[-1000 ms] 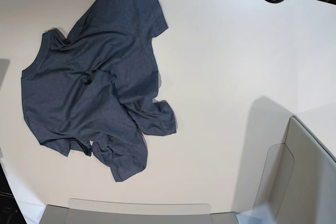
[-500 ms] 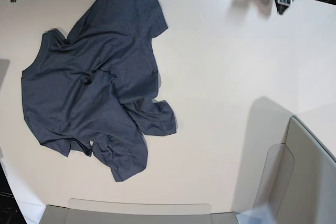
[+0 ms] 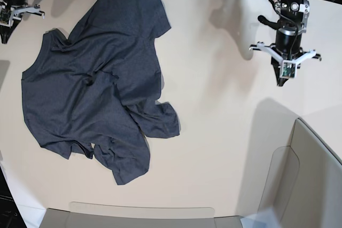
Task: Layout the t-shirt on the table in an organized manner, then fold the t-shirt properly
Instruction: 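Lower both grippers onto the navy t-shirt and pinch its edges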
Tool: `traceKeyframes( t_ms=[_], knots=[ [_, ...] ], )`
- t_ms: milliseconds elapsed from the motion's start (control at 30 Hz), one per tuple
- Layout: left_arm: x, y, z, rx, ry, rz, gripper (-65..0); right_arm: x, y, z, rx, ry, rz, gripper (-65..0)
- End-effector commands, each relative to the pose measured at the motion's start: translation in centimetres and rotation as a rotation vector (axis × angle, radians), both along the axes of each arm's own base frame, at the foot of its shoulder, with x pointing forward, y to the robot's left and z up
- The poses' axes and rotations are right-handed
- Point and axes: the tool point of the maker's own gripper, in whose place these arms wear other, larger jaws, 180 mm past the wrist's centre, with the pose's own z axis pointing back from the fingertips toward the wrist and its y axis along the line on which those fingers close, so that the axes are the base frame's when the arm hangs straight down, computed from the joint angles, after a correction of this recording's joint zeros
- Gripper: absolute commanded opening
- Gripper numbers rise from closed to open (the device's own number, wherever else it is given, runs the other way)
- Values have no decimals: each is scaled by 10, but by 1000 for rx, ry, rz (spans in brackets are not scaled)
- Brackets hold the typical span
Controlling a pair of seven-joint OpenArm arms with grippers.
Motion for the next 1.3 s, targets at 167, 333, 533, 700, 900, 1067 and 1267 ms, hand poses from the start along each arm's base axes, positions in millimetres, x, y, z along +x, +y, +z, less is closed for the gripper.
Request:
traceKeyframes(
  t_ms=[167,333,533,700,900,1067,1267],
  knots=[
    [30,-60,26,-207,-18,-193,-650,49,11,25,88,-128,62,-650],
    [24,-111,14,-233,94,-381,-649,69,19,11,308,-103,66,-650],
    [1,-183,0,-176,223,-696,-551,75,36,7,360,-83,143,-650],
    [-17,-217,-5,-195,287,-818,-480,66,43,-6,407,-70,113,-613],
    [-48,-261,-5,-220,323,-1012,-470,56,53,-2,404,-58,127,-428],
    [-58,-275,-7,-219,337,-1064,-470,50,78,-7,490,-55,194,-425],
    [-57,-273,-8,-216,339,-1059,-470,27,91,-27,750,-104,161,-423]
  ],
)
